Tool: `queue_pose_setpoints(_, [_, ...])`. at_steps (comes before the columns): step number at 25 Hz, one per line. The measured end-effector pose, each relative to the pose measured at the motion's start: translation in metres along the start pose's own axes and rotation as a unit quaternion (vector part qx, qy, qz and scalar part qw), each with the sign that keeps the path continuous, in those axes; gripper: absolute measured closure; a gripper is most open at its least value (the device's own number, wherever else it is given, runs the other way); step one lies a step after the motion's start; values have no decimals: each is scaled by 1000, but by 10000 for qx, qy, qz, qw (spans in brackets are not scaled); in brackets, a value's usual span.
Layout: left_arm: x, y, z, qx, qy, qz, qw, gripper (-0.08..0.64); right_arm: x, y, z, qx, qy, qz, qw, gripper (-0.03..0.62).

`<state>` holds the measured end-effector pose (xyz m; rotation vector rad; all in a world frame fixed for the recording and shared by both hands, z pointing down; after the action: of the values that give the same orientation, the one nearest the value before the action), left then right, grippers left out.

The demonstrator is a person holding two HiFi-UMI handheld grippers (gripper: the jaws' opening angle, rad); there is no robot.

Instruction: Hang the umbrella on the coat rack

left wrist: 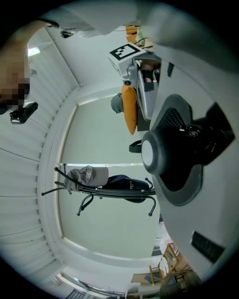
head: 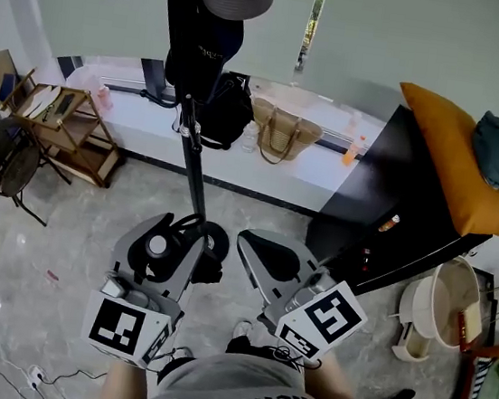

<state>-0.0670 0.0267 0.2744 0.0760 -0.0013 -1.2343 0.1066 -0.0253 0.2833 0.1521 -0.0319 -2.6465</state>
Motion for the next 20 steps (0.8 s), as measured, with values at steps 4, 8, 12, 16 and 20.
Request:
queue_pose_setpoints(4, [14,12,0,-5,28,-124,9999,357,-6,19,-1,4,-1,-129,9999,580])
queue_pose_setpoints(8, [25,21,-1,-35,164,-275,9995,357,-10,35,-1,49,-22,-265,9996,580])
queue_pose_setpoints(12, [31,29,-1,-56,173,-427,9989,357,-13,46,1,108,-43,-421,9990,580])
queue_pose_setpoints(16, [37,39,0,-40,113,-582,9982,357,-18,57,2,197,-51,-558,9982,580])
queue_pose_setpoints(20, [42,46,1,-18,83,-708,9975,357,-20,66,3,218,-38,-682,9974,580])
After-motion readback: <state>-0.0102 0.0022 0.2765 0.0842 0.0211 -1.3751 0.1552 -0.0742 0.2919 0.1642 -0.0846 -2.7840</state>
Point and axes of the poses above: the fingertips, and each gripper's own axes: x forward along the fingers, y to its right, z out of its underside, the point moved 8 cm from there along -x, backward along the fingers, and after that the axes turned 7 degrees about y, right-handed, at the moved point
